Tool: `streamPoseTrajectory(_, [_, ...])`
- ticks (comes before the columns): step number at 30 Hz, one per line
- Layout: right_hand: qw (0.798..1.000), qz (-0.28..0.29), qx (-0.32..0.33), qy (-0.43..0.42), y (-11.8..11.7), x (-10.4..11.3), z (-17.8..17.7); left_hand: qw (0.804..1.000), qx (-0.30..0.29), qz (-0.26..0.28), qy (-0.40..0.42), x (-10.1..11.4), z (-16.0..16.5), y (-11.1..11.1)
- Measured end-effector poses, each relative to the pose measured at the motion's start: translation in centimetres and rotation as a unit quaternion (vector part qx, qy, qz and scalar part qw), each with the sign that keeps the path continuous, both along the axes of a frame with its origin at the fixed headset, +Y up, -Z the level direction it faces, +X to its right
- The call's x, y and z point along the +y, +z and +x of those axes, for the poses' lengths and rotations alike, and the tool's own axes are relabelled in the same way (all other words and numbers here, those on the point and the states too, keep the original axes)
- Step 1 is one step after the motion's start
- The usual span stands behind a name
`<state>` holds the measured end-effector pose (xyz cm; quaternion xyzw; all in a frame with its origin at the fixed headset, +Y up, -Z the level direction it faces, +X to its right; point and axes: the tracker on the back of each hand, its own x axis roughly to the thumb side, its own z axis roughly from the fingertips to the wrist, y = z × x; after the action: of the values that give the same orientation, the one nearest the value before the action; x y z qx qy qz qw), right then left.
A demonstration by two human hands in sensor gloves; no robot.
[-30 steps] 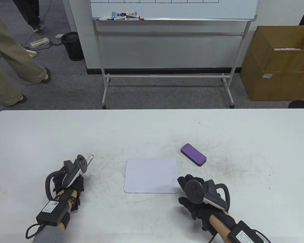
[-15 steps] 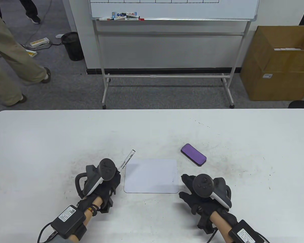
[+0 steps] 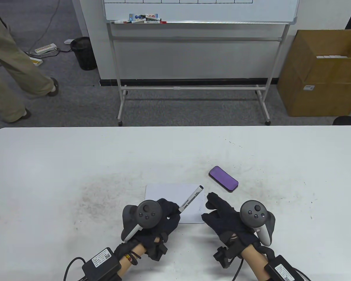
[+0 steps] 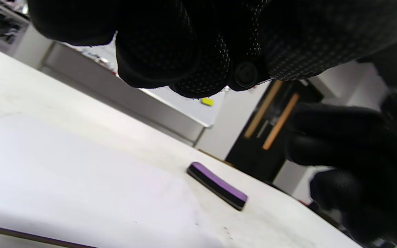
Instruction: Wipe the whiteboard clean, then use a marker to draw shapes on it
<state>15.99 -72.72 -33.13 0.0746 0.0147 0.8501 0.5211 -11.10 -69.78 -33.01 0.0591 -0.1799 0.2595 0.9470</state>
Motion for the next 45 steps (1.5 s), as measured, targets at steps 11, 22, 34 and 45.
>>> streamPoseTrajectory(11, [0.975, -0.061, -0.040, -0.209, 0.7, -1.5, -1.2, 0.999, -0.031, 0.025, -0.017, -1.2, 1.8, 1.5])
streamPoseTrajectory(22, [0.951, -0.111, -0.031, -0.287, 0.8, -2.2, -1.4, 0.999, -0.017, 0.047, 0.014, -1.0, 1.9, 1.7])
streamPoseTrajectory(34, [0.946, -0.085, -0.049, -0.309, 1.4, -1.5, -1.8, 0.995, -0.083, -0.039, 0.041, -0.2, 1.3, 0.1])
streamPoseTrajectory(45, [0.965, -0.012, -0.046, -0.259, 0.8, -0.3, 0.4, 0.984, 0.004, -0.150, 0.095, -2.3, -3.7, -3.0])
